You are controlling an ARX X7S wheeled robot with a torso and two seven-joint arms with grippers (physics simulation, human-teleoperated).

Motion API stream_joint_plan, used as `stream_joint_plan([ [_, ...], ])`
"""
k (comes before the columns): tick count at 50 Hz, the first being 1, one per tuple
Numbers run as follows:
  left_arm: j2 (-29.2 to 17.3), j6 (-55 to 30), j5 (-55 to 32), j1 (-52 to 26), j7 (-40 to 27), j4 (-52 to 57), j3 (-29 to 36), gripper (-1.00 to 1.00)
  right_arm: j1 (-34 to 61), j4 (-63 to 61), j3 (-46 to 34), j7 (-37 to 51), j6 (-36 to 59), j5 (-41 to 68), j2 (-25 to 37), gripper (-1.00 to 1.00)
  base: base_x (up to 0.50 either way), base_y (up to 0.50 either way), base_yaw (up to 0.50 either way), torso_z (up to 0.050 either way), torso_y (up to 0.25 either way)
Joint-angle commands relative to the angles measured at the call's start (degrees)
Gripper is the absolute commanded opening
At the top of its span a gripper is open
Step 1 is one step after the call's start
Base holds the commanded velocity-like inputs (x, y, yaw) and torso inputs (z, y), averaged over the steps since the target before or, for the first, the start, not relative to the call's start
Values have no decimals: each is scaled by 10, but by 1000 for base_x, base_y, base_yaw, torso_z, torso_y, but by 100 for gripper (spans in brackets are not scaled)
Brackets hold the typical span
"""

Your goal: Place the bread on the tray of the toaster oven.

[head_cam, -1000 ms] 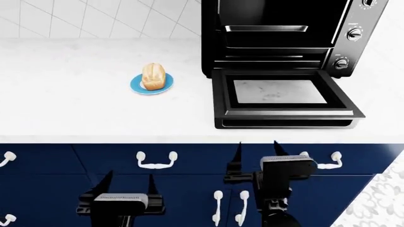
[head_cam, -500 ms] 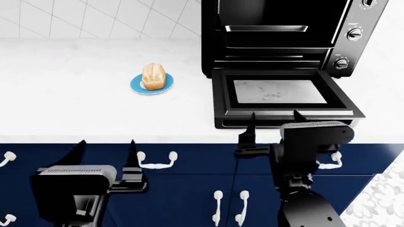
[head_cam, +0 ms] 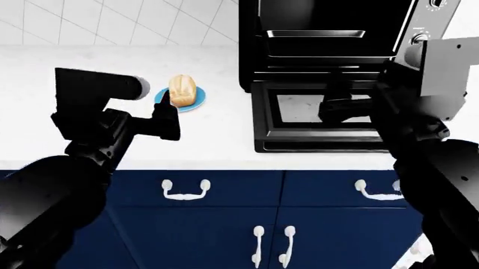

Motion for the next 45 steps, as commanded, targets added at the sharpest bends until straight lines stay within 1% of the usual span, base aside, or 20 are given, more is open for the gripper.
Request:
stream_joint_plan([
  [1,16,-53,-3,-170,18,-138,39,100,100,33,22,-12,108,47,37,100,0,0,0,0,0],
  [3,21,-53,1,-181,19,-151,48,100,106,44,16,-4,109,56,46,100,0,0,0,0,0],
  [4,25,-62,-1,-190,14,-158,46,100,111,50,17,7,112,74,61,100,0,0,0,0,0],
  [8,26,-82,-14,-197,7,-152,35,100,133,66,15,95,112,180,101,100,18,0,0,0,0],
  [10,25,-92,-20,-188,1,-146,24,100,137,67,16,124,111,214,118,100,268,-57,0,0,0],
  [11,24,-93,-20,-185,-1,-145,24,100,138,69,14,131,109,220,119,100,336,-90,0,0,0],
  [12,23,-104,-11,-179,-20,-150,25,100,140,75,1,136,100,214,119,100,359,-86,0,0,0],
  [13,23,-104,-11,-179,-21,-150,25,100,140,76,0,137,98,216,120,100,359,-86,0,0,0],
  [14,28,-116,-29,-171,-17,-152,6,100,137,80,-3,139,88,211,118,100,426,-94,0,0,0],
  [15,20,-107,-22,-169,-13,-149,17,100,137,84,-10,141,82,209,119,100,441,-105,0,0,0],
  [17,18,-105,-20,-169,-13,-149,20,100,137,85,-11,143,80,210,119,100,457,-109,0,0,0],
  [20,16,-118,-28,-176,-16,-140,16,100,140,70,20,163,110,241,122,100,458,-118,0,0,0],
  [25,16,-118,-29,-176,-18,-141,16,100,134,71,25,202,107,297,141,100,422,-121,0,0,0],
  [30,12,-114,-29,-171,-15,-146,18,100,133,80,13,219,99,304,143,100,420,-41,0,0,0],
  [34,9,-111,-27,-170,-14,-150,23,100,145,99,-17,222,88,295,145,100,413,0,0,0,0],
  [37,7,-110,-28,-170,-14,-152,22,100,141,91,2,234,102,316,148,100,389,0,0,0,0],
  [40,3,-107,-28,-165,-13,-151,23,100,144,98,-3,247,103,323,145,100,387,0,0,0,0],
  [45,1,-105,-29,-156,-12,-153,25,100,140,99,5,302,107,394,167,100,228,0,0,0,0],
])
